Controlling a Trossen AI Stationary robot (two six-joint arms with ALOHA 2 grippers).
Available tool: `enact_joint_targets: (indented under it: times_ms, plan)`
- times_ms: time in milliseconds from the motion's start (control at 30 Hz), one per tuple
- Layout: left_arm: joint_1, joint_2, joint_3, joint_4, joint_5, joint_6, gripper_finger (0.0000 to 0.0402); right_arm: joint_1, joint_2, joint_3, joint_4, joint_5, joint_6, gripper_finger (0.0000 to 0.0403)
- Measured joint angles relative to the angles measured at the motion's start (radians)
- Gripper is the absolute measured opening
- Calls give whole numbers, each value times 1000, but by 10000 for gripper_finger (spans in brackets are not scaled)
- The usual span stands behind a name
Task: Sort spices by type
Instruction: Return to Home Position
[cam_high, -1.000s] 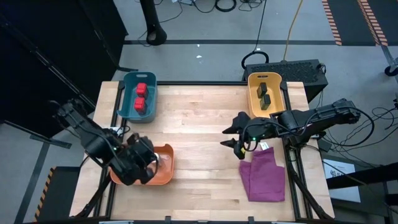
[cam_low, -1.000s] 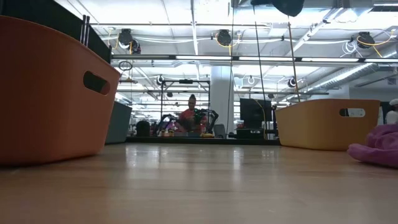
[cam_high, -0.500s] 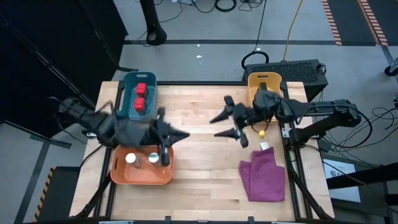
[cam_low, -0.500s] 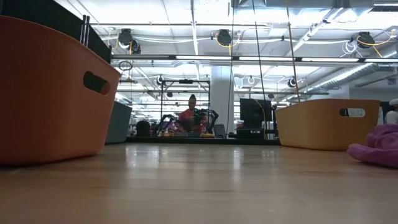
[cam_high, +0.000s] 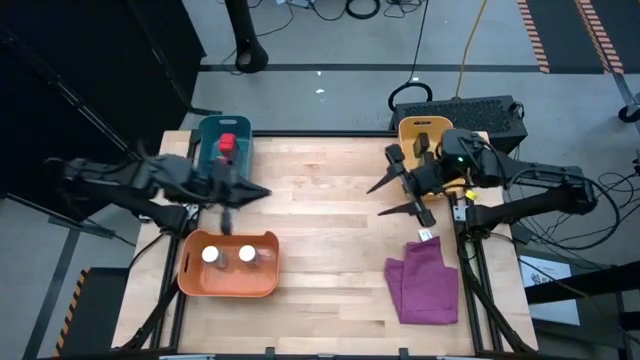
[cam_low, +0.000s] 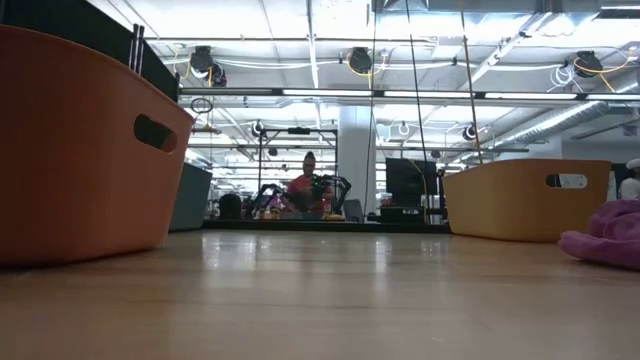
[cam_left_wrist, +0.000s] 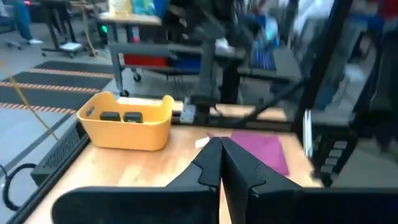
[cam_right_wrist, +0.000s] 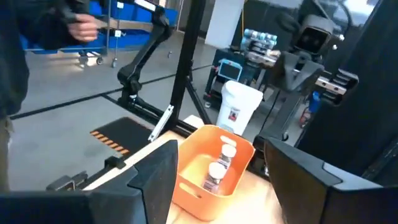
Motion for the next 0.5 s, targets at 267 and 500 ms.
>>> enact_joint_targets:
  times_ms: [267, 500]
  plan:
    - [0, -204, -154, 6, -107, -52, 17, -22, -234, -233, 95, 112, 101, 222]
    - [5, -213, -167, 12, -67, -87, 17, -22, -434, -366, 102, 162, 98, 222]
